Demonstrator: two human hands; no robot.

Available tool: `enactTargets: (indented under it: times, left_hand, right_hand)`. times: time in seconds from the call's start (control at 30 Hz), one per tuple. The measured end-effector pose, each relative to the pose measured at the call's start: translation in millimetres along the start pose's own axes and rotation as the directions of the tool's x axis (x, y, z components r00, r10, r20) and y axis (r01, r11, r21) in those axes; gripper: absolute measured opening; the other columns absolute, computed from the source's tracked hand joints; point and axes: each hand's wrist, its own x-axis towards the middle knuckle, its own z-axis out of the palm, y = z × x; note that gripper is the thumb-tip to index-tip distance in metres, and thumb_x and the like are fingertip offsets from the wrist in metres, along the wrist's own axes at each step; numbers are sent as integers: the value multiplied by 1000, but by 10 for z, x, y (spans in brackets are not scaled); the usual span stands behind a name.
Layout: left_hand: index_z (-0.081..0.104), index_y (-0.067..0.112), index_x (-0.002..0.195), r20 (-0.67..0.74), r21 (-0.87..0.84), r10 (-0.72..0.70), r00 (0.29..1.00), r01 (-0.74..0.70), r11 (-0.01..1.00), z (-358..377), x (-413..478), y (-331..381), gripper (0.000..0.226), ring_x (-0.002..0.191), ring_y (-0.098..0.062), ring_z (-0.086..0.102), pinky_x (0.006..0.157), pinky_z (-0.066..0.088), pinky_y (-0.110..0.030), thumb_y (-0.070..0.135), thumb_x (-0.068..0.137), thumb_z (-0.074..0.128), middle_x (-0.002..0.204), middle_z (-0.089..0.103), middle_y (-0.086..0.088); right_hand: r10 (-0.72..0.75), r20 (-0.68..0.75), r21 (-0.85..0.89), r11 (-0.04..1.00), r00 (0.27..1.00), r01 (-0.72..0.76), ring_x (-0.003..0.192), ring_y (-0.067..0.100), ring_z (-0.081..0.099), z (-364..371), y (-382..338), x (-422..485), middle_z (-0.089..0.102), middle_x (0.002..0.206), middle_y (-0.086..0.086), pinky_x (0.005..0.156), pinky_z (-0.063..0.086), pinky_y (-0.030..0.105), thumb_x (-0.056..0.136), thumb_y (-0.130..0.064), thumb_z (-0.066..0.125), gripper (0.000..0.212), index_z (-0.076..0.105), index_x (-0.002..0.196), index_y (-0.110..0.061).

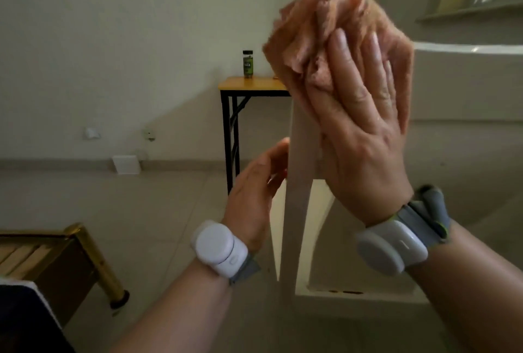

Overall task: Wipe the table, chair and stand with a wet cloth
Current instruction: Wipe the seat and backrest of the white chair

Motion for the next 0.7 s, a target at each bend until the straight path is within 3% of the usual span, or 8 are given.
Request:
enactTargets:
  times: [0.13,0.3,0.4,0.47,0.57,0.63,0.7]
  left_hand:
    - [55,16,123,84,-126,-12,996,23,992,-140,91,-162,40,120,-12,55,104,42,-26,32,97,30,124,62,1]
    - [65,29,101,66,134,-44,997,35,990,-397,-23,-915,44,99,-2,64,86,45,-20,37,101,22,100,71,11]
    - [63,23,109,54,138,-102,993,94,986,-427,-180,-1224,48,103,-10,64,85,49,-20,40,100,19,107,71,4]
    - [63,18,112,27,40,-121,992,120,992,-413,-261,-1361,47,105,-14,64,90,48,-27,37,101,21,109,70,0]
    - [61,15,109,-56,-54,-118,991,115,992,-405,-356,-1452,33,106,-20,60,102,44,-41,34,97,36,108,66,-3]
    - [57,21,100,-100,96,-72,992,82,992,-463,-406,-1575,23,113,-23,54,100,43,-41,37,85,50,107,59,0]
    - [56,27,96,-149,105,-107,983,123,987,-547,-460,-1730,11,123,-23,48,93,43,-35,26,94,45,105,58,8]
  right_hand:
    - [-52,5,-64,997,999,52,136,42,31,105,75,-107,38,145,17,113,27,51,96,-8,53,39,50,135,-12]
    - [-125,-15,-62,990,992,124,135,43,31,234,44,-519,40,143,24,117,18,39,98,-9,48,38,47,136,-3]
    - [-132,43,-37,990,990,134,139,37,25,310,12,-909,36,145,21,119,16,41,97,-6,48,39,46,136,-1]
    - [-109,89,-16,994,990,111,141,30,19,409,-38,-1262,32,147,17,119,13,42,100,-11,41,38,44,138,-5]
    - [-94,72,20,996,993,92,139,32,28,587,-152,-1769,38,142,16,116,20,45,97,-9,51,37,49,133,-5]
    - [-97,86,47,995,992,93,141,27,26,657,-223,-2071,42,140,18,117,18,42,96,-5,53,32,55,127,0]
    - [-82,123,76,994,989,73,144,22,19,672,-284,-2317,41,142,16,118,16,39,99,-5,44,30,55,126,2]
